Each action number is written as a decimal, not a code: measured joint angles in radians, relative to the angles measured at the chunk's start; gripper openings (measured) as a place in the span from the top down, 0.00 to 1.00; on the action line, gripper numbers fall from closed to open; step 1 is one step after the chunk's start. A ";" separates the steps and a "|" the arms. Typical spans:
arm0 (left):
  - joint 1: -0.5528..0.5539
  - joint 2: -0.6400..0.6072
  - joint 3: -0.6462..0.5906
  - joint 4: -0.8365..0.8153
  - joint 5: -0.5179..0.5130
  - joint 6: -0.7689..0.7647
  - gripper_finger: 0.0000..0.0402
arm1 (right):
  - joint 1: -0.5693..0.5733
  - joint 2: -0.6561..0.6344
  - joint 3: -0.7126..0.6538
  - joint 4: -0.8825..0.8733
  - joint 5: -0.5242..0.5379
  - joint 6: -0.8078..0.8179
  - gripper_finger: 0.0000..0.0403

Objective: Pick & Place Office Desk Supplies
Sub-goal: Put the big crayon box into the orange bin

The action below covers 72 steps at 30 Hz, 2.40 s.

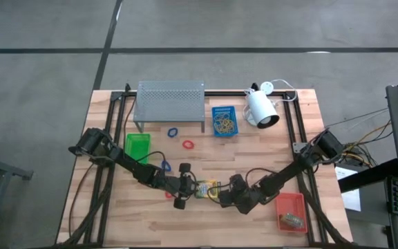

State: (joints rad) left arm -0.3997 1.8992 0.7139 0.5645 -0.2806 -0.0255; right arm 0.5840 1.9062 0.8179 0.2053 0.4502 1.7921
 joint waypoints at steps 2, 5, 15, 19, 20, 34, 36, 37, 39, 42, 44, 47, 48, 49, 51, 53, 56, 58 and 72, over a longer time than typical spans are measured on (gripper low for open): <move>0.000 0.000 0.000 0.000 0.000 0.000 0.71 | -0.005 -0.026 0.010 -0.074 -0.010 0.002 0.80; 0.000 0.000 0.000 0.000 0.000 0.000 0.71 | -0.004 -0.090 0.013 -0.241 -0.014 0.027 0.80; -0.001 0.000 0.000 0.001 0.000 -0.001 0.71 | 0.003 -0.118 0.010 -0.279 0.018 -0.093 0.80; -0.001 0.000 0.000 0.001 0.000 -0.001 0.71 | 0.007 -0.070 0.012 -0.234 0.083 -0.337 0.80; -0.001 0.000 0.000 0.001 0.000 -0.001 0.71 | 0.013 -0.061 0.013 -0.234 0.105 -0.365 0.80; -0.001 0.000 0.000 0.001 0.000 -0.008 0.71 | 0.004 -0.031 0.009 -0.120 0.148 -0.388 0.80; -0.001 0.000 0.000 0.000 0.001 -0.008 0.71 | -0.001 -0.017 0.010 -0.111 0.152 -0.386 0.80; -0.001 0.000 0.000 0.001 0.001 -0.008 0.71 | -0.005 -0.006 0.010 -0.101 0.153 -0.386 0.80; -0.001 0.000 0.000 0.000 0.001 -0.008 0.71 | -0.009 0.023 0.013 -0.079 0.149 -0.381 0.80; -0.001 0.000 0.000 0.000 0.001 -0.008 0.71 | -0.010 0.061 0.014 -0.056 0.157 -0.373 0.80; -0.001 0.000 0.000 0.000 0.001 -0.008 0.71 | -0.010 0.074 0.015 -0.055 0.157 -0.369 0.80; -0.001 0.000 0.000 0.000 0.001 -0.009 0.71 | -0.010 0.071 0.015 -0.056 0.159 -0.370 0.80; -0.001 0.000 0.000 0.000 0.001 -0.009 0.71 | -0.011 0.065 0.014 -0.054 0.162 -0.376 0.80; -0.001 0.000 0.000 0.000 0.001 -0.009 0.71 | -0.011 0.057 0.013 -0.051 0.169 -0.388 0.80; -0.001 0.001 0.000 0.000 0.001 -0.009 0.71 | -0.011 0.031 0.012 -0.044 0.178 -0.421 0.80; -0.001 0.001 0.000 0.000 0.001 -0.009 0.71 | -0.017 0.017 0.010 -0.036 0.171 -0.454 0.81; -0.001 0.001 0.000 0.000 0.001 -0.009 0.71 | -0.027 0.013 0.010 -0.030 0.147 -0.468 0.84; -0.001 0.001 0.000 0.000 0.003 -0.010 0.71 | -0.037 0.026 0.012 -0.028 0.126 -0.448 0.86; -0.001 0.001 0.000 -0.001 0.003 -0.011 0.71 | -0.045 0.031 0.012 -0.025 0.089 -0.452 0.98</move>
State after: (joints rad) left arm -0.4004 1.8999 0.7139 0.5637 -0.2775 -0.0368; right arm 0.5392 1.9374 0.8303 0.1799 0.5394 1.3402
